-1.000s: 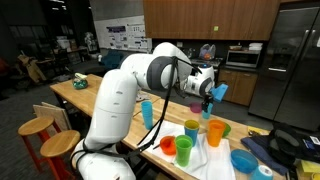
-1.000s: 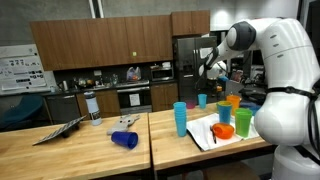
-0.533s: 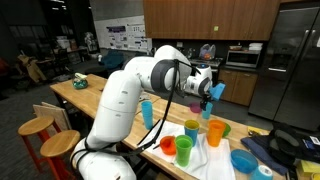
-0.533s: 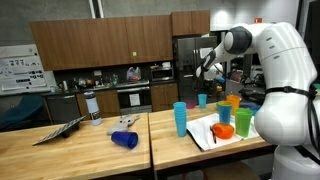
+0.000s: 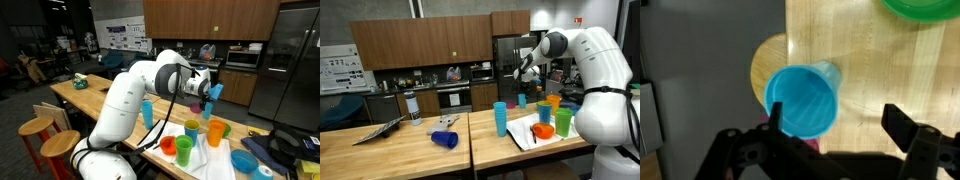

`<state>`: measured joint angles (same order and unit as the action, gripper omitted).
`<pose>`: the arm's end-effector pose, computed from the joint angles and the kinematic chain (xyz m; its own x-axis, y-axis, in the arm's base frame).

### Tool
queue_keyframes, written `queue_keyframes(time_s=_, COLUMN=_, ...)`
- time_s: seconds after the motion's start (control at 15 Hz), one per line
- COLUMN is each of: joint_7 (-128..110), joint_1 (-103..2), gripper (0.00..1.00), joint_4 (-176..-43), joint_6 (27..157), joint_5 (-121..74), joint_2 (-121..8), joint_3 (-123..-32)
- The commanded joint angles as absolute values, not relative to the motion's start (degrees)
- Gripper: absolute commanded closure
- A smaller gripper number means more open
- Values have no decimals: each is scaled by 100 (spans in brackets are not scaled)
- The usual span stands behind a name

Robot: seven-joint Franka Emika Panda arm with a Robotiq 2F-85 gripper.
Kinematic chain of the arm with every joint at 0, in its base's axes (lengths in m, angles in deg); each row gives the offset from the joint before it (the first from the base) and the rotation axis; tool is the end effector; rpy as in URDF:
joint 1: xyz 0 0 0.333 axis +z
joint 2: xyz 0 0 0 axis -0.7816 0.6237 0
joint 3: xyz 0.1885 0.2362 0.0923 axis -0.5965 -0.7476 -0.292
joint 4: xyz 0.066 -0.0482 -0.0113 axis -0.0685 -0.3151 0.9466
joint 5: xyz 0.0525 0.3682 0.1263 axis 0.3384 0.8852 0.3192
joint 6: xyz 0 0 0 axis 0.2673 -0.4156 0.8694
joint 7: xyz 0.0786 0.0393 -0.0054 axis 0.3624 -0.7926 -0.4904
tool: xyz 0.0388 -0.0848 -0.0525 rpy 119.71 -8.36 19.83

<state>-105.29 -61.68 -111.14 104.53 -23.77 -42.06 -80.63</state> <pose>0.7027 -0.1387 0.3413 0.1376 0.9884 -0.0651 0.9228 -0.1040 0.3710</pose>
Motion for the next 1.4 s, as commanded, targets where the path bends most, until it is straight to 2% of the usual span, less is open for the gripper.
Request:
queue_keyframes(time_s=0.0, joint_7=-10405, joint_1=-6204, gripper=0, joint_4=-10813, joint_6=10352, joint_5=-2500, joint_2=-3984, joint_3=-8124)
queue_keyframes(time_s=0.6, joint_7=-10270, joint_1=-6221, gripper=0, joint_4=-10707, joint_6=10179, joint_5=-2485, joint_2=-3794, joint_3=-8154)
queue_keyframes(time_s=0.67, joint_7=-10249, joint_1=-6207, gripper=10, joint_4=-10750, joint_6=10168, joint_5=-2489, joint_2=-3799, joint_3=-8157)
queue_keyframes(time_s=0.73, joint_7=-10234, joint_1=-6193, gripper=27, joint_4=-10752, joint_6=10082, joint_5=-2502, joint_2=-3796, joint_3=-8151)
queue_keyframes(time_s=0.87, joint_7=-10205, joint_1=-6147, gripper=39, joint_4=-10785, joint_6=9808, joint_5=-2555, joint_2=-3837, joint_3=-8128)
queue_keyframes(time_s=1.33, joint_7=-10276, joint_1=-6139, gripper=94, joint_4=-11063, joint_6=9235, joint_5=-2488, joint_2=-4109, joint_3=-8212)
